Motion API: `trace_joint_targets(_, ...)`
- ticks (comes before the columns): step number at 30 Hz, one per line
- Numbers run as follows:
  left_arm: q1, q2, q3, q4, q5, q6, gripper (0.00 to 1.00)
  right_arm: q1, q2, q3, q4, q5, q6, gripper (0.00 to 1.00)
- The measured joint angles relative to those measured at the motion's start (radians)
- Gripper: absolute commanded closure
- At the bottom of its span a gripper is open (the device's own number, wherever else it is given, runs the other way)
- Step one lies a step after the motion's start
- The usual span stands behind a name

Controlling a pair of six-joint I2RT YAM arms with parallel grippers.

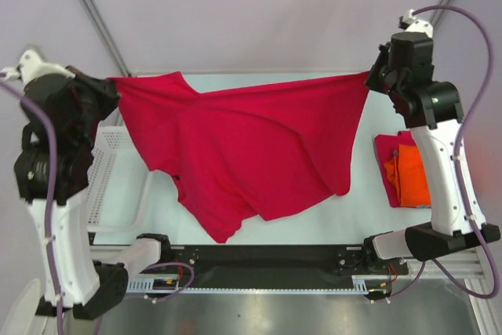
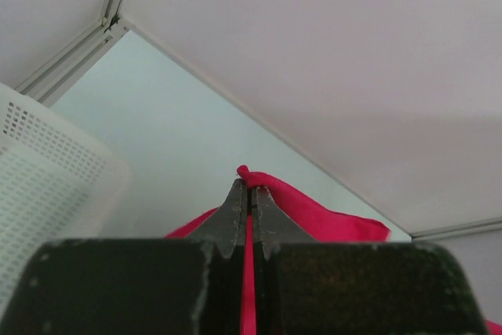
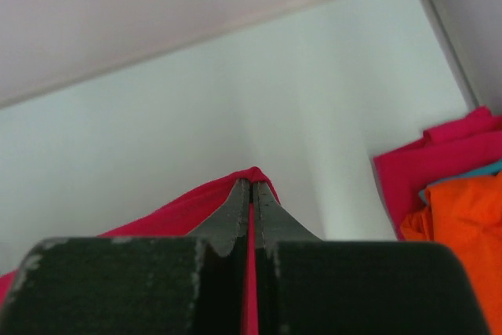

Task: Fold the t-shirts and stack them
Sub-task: Flatten out the tshirt

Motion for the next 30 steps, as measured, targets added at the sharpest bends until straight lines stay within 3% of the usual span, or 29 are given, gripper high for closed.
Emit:
trace_joint_targets(6,0.0,0.087,0.009,0.021,0.0,0.0,1.0,-0.016,0.006,-0.058,0.013,-0.003,-0.003,1.0)
trace_joint_targets(18,0.0,-0.115,0.193,0.001,-0.004,0.0,1.0,-0.024,-0.192,0.027,0.035,0.012,-0.002,1.0)
trace_joint_targets(24,0.0,-0.122,0.329,-0.032,-0.003,-0.001,1.0,-0.024,-0.241,0.071,0.031,0.013,0.0,1.0)
trace_joint_targets(30,0.0,-0.121,0.35,-0.047,0.0,-0.001,1.0,-0.024,-0.254,0.116,0.025,0.031,-0.002,1.0)
